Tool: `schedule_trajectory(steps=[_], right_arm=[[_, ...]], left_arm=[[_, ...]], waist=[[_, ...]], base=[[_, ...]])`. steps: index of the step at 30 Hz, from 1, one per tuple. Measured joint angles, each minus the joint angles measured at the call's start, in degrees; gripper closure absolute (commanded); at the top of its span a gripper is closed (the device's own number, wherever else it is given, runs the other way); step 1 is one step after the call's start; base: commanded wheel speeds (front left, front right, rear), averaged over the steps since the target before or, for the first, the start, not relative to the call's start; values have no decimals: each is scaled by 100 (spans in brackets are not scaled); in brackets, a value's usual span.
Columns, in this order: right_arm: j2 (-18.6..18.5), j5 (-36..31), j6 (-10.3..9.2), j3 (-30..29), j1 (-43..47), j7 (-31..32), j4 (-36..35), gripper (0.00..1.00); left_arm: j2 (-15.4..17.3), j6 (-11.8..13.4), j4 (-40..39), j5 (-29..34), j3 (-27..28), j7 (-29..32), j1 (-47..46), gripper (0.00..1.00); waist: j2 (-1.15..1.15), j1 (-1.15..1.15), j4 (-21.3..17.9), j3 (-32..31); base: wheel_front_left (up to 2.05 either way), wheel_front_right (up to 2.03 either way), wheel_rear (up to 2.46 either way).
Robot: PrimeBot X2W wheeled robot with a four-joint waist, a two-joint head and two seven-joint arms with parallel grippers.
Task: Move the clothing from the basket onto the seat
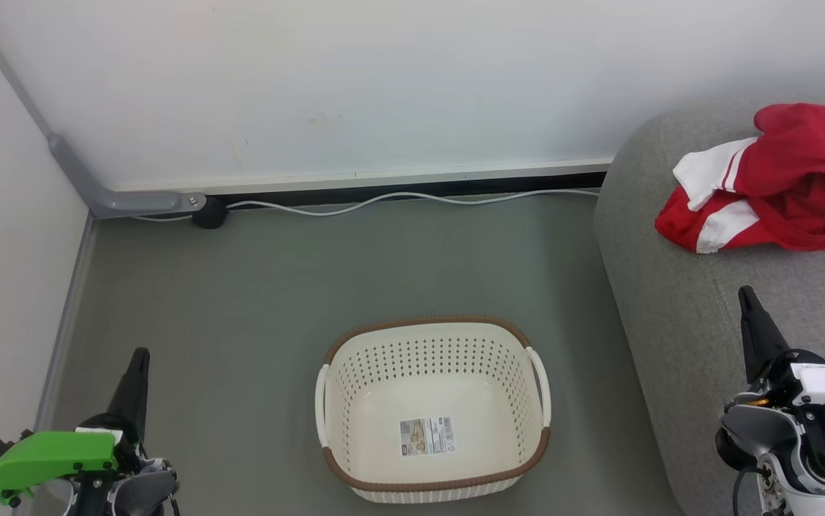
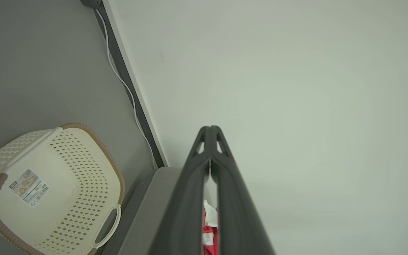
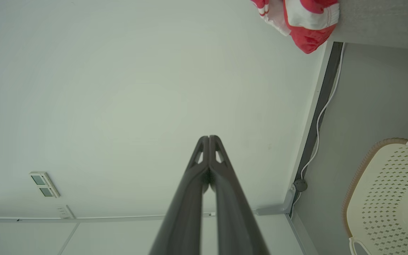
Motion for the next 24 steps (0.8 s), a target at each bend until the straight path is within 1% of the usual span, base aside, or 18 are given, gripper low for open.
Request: schedule_trajectory(steps=[24], right_arm=[[8,25,4,-27,-16,1,2,100]], left_arm=[[-18,-7,14,-34,14,0,-59,100]], waist=[[0,0,0,0]], base=[[0,0,0]])
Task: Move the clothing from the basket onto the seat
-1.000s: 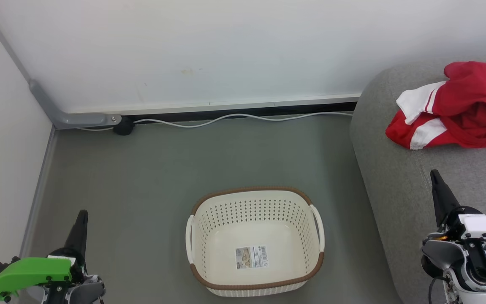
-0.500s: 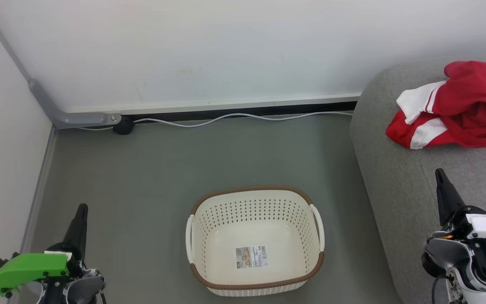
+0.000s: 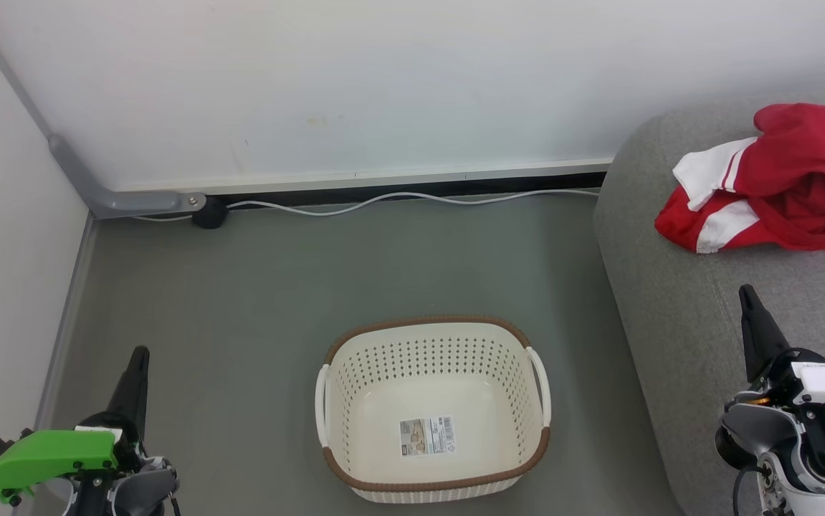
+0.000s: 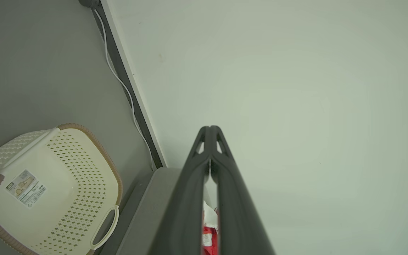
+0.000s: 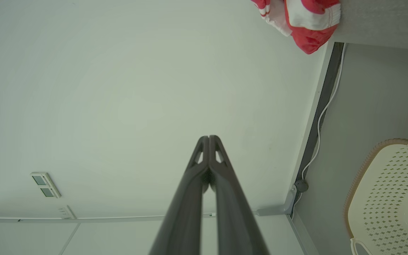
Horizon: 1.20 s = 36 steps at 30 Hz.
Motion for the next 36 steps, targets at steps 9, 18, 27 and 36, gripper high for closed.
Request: schedule_trajectory(steps=[9,18,27,36], right_arm=[[0,0,0,-2,-1,0,0,100],[1,0,0,-7,-2,0,0,100],[2,0,1,-10,-2,0,-1,100],[3,0,7,-13,-2,0,-1,100]], left_arm=[[0,-1,2,-1,1,0,0,100],[0,-1,4,0,3,0,0,100],[-1,-16,7,0,5,0,0,100],[-1,-16,8,0,8,0,0,100]], waist=[[0,0,0,0],[0,0,0,0],[0,0,0,0],[0,0,0,0]], base=[[0,0,0],[0,0,0],[0,0,0],[0,0,0]])
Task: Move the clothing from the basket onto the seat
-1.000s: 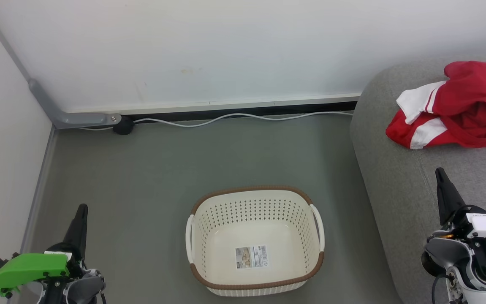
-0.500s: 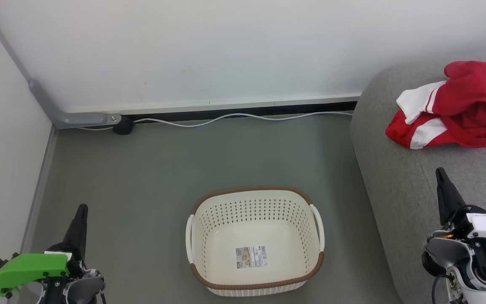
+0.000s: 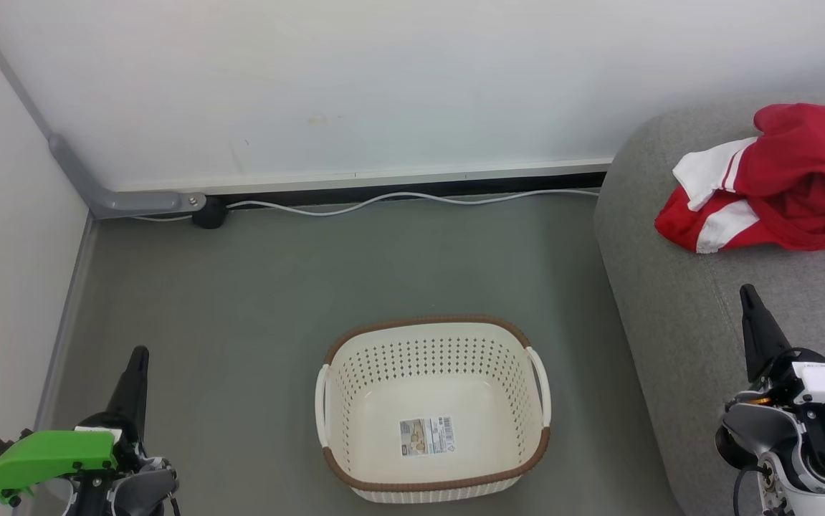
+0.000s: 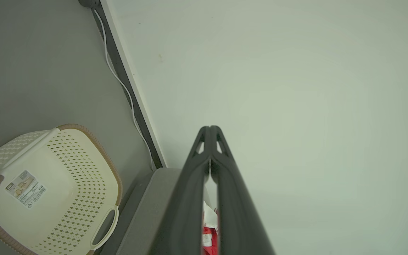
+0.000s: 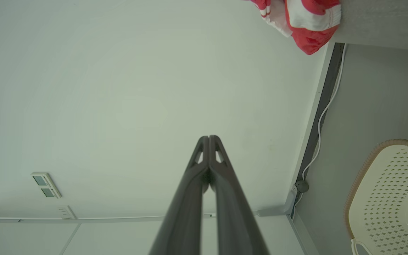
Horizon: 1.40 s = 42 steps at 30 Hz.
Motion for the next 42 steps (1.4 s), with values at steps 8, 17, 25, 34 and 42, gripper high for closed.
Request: schedule_trajectory(steps=[8,17,25,34,42], right_arm=[[0,0,0,-3,0,1,-1,100],[4,0,1,-4,0,1,-2,100],[10,0,1,-7,0,1,-2,100],[11,0,1,-9,0,1,-3,100],[11,0,1,-12,0,2,-3,100]], left_arm=[[0,0,-1,0,1,1,0,100],[0,0,-2,0,3,1,0,100],[0,-1,-2,0,7,1,0,100],[0,-1,-4,0,9,1,0,100],[0,-1,-7,0,10,2,0,100]], waist=[[0,0,0,0],[0,0,0,1],[0,0,0,1],[0,0,0,1],[0,0,0,1]], base=[[0,0,0],[0,0,0],[0,0,0],[0,0,0],[0,0,0]])
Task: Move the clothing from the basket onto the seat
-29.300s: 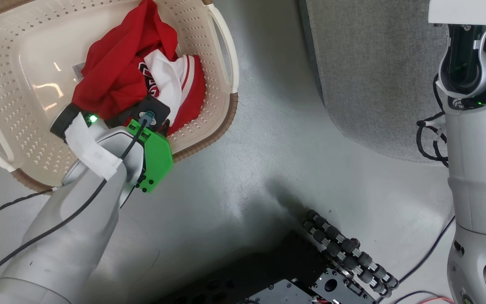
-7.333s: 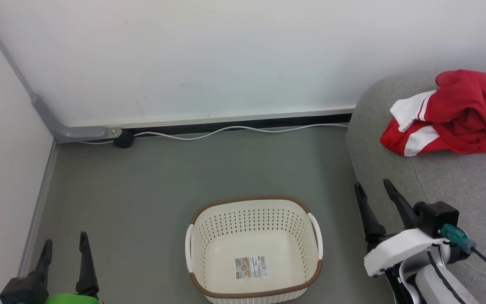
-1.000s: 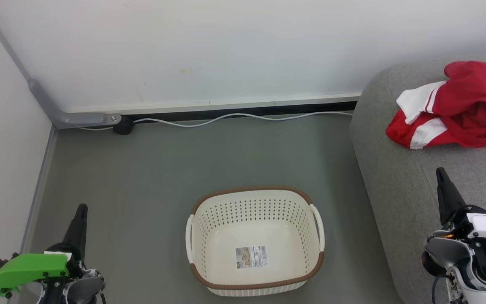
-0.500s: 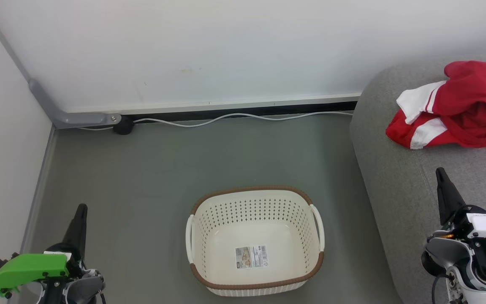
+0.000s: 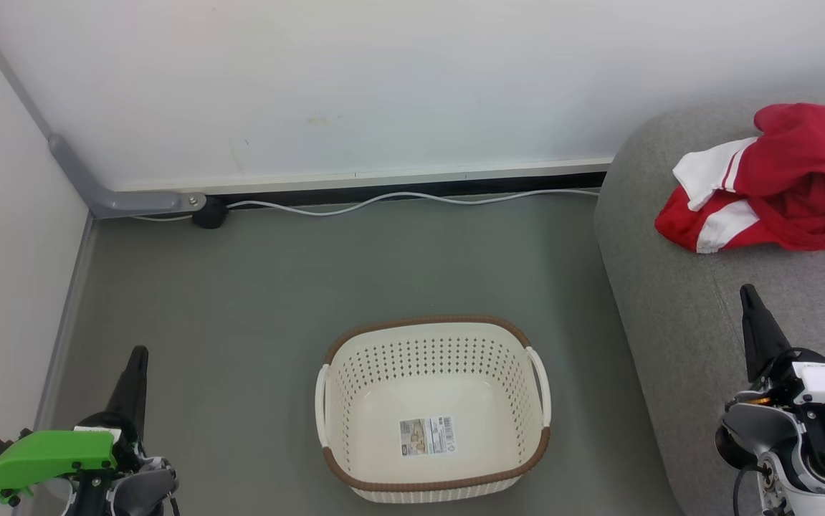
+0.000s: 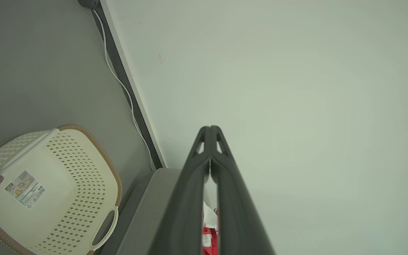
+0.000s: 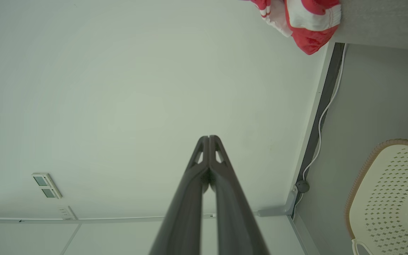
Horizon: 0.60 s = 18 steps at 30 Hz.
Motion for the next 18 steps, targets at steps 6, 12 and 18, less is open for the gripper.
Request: schedule_trajectory(steps=[6,12,18], right_arm=[[1,0,0,-2,0,0,-1,100],[2,0,0,-4,0,16,-1,100],[3,0,0,-4,-1,43,-1,100]], left_arm=[[0,0,-2,0,0,7,0,100],[0,0,-4,0,0,7,0,100],[0,0,-5,0,1,7,0,100]], waist=[[0,0,0,0],[0,0,0,0],[0,0,0,0]], base=[[0,0,0],[0,0,0],[0,0,0]])
